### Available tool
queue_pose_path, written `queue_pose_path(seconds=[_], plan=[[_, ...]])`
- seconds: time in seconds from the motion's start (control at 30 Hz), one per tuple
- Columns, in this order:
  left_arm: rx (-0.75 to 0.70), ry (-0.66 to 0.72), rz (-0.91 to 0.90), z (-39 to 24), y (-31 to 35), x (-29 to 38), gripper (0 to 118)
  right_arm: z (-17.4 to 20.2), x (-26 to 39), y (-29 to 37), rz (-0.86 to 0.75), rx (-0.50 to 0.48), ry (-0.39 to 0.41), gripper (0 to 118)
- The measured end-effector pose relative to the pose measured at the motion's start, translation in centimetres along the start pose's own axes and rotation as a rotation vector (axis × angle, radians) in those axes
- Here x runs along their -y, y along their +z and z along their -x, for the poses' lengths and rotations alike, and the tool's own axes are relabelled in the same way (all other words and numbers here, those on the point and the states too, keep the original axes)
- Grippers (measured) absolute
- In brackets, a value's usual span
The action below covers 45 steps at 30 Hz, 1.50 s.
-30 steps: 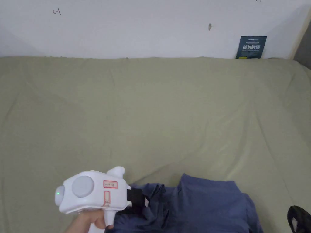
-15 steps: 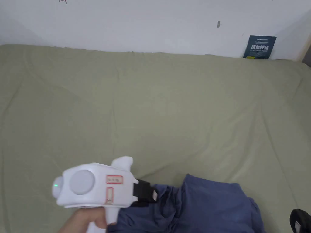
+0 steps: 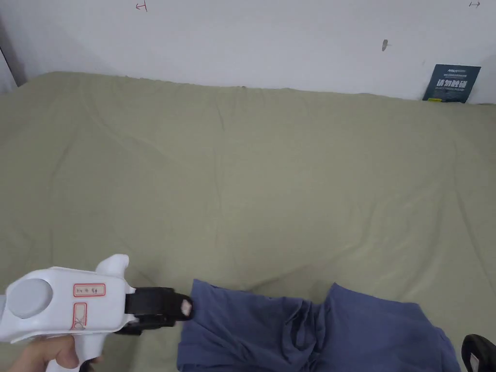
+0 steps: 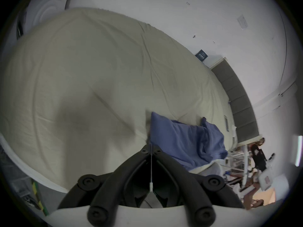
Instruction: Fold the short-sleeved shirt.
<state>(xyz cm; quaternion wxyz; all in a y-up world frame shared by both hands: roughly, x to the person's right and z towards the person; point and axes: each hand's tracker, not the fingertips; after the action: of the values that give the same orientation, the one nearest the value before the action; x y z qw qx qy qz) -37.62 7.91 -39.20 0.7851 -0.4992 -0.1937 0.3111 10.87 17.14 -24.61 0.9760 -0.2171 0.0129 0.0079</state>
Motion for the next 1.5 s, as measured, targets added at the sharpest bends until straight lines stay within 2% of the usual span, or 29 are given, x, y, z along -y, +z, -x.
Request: queue_pose_path(seconds=[0.03,0.07,0.1,0.17,0.37,0.4,0.43,0.47,0.5,0.57,0.63,0.7,0.83,0.87,1.0,1.1,1.27,1.4,1.5], plan=[[0.063,0.003,0.021,0.4,-1.0,0.1,118,0.0,0.0,0.0,0.005,0.001,0.003,0],[0.113,0.064,-0.008,0.5,-1.6,0.5,116,0.0,0.0,0.0,0.007,0.005,0.005,0],[0.112,0.039,0.009,0.7,-3.0,-0.1,114,0.0,0.0,-0.1,0.012,0.011,0.008,0],[0.115,0.085,0.048,1.5,-5.1,-0.3,114,-0.2,0.0,-0.1,0.016,0.020,0.011,0],[0.402,0.192,0.097,2.9,-7.9,-0.8,112,-0.4,0.1,0.2,0.025,0.045,0.015,0],[0.410,0.209,0.131,2.9,-8.8,-0.6,104,-0.3,0.1,0.2,0.029,0.044,0.009,0],[0.423,0.197,0.142,2.7,-9.1,-0.4,83,-0.3,0.2,0.2,0.033,0.043,0.007,0],[0.367,0.181,0.104,2.5,-8.9,-0.3,42,-0.3,0.3,0.3,0.035,0.049,0.009,0],[0.306,0.188,0.114,0.7,-8.9,0.6,9,-0.3,0.4,0.4,0.036,0.052,0.010,0],[0.175,0.135,0.083,0.2,-9.0,1.9,9,-0.3,0.4,0.6,0.037,0.046,0.003,0],[0.232,0.170,0.071,3.0,-8.3,-0.2,8,-0.3,0.4,0.8,0.033,0.043,0.007,0],[0.152,0.115,0.049,3.2,-6.6,-1.3,8,-0.5,0.3,1.1,0.024,0.041,0.008,0],[0.062,0.117,-0.012,2.0,-2.7,0.2,8,-0.5,-0.1,1.6,-0.002,0.027,-0.006,0],[0.087,0.144,0.007,2.3,-1.2,0.0,8,-0.6,-0.1,1.7,-0.007,0.023,-0.011,0],[-0.143,0.141,-0.081,1.8,6.6,-0.7,8,-0.7,-0.1,1.6,-0.028,-0.002,-0.020,0],[-0.327,0.069,-0.121,-0.9,9.3,-0.8,8,-0.7,0.1,1.4,-0.034,-0.015,-0.022,0],[-0.436,-0.046,-0.088,-7.0,8.1,-0.6,8,-0.9,0.3,1.9,-0.046,-0.020,-0.011,0],[-0.575,-0.252,-0.058,-13.0,5.0,-0.3,8,-1.6,0.7,2.6,-0.054,-0.017,-0.035,0],[-0.669,-0.351,-0.023,-17.5,1.4,1.0,8,-2.3,1.0,3.0,-0.061,-0.020,-0.072,0]])
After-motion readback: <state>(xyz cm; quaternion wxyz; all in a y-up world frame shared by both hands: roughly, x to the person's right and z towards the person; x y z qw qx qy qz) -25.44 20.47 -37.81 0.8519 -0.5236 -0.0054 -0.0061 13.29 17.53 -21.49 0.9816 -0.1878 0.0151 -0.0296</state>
